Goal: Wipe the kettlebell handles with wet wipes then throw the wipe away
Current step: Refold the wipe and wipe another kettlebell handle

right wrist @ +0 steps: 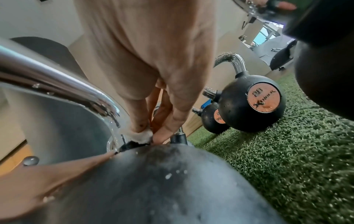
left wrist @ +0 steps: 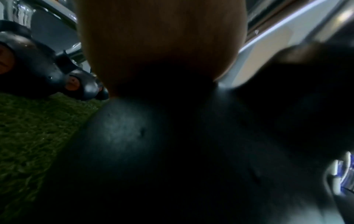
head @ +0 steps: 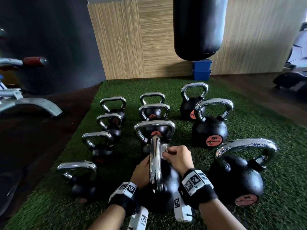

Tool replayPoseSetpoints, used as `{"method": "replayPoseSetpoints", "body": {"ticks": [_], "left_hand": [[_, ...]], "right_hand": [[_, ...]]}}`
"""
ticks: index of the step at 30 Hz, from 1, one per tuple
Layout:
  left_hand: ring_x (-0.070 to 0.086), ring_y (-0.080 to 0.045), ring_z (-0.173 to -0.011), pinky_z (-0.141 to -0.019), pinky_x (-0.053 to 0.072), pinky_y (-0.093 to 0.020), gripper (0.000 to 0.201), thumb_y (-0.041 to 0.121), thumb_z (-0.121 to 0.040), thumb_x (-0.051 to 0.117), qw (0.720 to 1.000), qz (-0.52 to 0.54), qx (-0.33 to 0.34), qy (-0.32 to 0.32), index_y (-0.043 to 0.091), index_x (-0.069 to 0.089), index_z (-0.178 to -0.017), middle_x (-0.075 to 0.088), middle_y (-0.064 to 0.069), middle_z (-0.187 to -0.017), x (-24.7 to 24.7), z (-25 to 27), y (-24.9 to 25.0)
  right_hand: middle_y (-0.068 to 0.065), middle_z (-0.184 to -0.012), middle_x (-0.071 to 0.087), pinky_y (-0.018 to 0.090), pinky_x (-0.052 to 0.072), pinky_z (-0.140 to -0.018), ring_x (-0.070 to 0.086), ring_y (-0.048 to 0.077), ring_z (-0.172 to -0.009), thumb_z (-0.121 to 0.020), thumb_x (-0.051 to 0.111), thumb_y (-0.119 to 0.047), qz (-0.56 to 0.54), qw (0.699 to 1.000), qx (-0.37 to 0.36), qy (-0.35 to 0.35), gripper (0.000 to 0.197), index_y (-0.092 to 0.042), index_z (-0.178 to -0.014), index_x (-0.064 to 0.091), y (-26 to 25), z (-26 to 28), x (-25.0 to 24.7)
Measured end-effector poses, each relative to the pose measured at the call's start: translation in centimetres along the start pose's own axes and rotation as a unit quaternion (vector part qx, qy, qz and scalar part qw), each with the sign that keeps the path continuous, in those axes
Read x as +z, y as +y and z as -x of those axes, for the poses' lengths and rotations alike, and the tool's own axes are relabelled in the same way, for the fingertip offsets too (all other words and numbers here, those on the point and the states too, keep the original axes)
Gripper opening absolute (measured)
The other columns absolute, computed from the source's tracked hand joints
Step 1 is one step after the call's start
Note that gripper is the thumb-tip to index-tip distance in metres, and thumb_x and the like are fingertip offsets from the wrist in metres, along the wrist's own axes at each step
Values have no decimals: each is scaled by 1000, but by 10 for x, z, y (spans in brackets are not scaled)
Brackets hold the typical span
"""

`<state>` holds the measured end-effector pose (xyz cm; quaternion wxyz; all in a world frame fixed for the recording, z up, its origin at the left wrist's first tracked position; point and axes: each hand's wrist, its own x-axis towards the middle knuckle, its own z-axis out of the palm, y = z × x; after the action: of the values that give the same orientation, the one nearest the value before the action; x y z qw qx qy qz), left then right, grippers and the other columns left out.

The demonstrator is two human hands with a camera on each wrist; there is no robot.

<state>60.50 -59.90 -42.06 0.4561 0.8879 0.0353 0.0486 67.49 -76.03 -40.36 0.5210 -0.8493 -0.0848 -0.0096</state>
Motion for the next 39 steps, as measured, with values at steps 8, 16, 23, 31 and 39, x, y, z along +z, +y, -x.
{"method": "replayPoseSetpoints", "body": {"ticks": [8,16,23,31,39], "left_hand": [[64,16,-82,-76,47,-4,23,46,-78,61,994,89,-57,15,60,69,-94,71,32,-85,8,-1,-18],[70,-20,-103,-101,52,-38,30,52,-69,71,992,101,-73,-1,71,65,-91,74,30,-89,8,-6,-25],[67,-31,-105,-100,52,-42,33,35,-90,68,985,113,-130,1,17,62,-117,70,-13,-106,8,-2,-13],[67,-23,-108,-94,44,-28,11,45,-84,69,988,112,-103,16,52,68,-93,71,11,-103,6,2,-5],[68,-25,-109,-101,52,-48,31,36,-86,58,993,107,-39,-13,32,69,-115,73,-5,-109,3,13,8]], "right_hand": [[-4,-73,77,23,52,-68,68,2,-72,-78,83,-21,10,993,-104,48,11,-22,-89,81,-32,-3,-6],[0,-86,77,22,47,-72,66,9,-78,-76,85,-16,5,988,-151,39,26,-18,-101,80,-34,-5,-14],[0,-89,74,20,57,-72,71,9,-79,-80,80,-3,-22,960,-274,55,18,-8,-97,80,-39,23,-27],[-2,-82,71,18,53,-68,67,5,-73,-80,82,-12,-41,959,-280,11,11,-13,-92,81,-58,41,-46],[2,-81,77,37,61,-78,74,20,-78,-72,89,-12,-131,971,-152,-127,19,-13,-89,81,-56,67,-61]]}}
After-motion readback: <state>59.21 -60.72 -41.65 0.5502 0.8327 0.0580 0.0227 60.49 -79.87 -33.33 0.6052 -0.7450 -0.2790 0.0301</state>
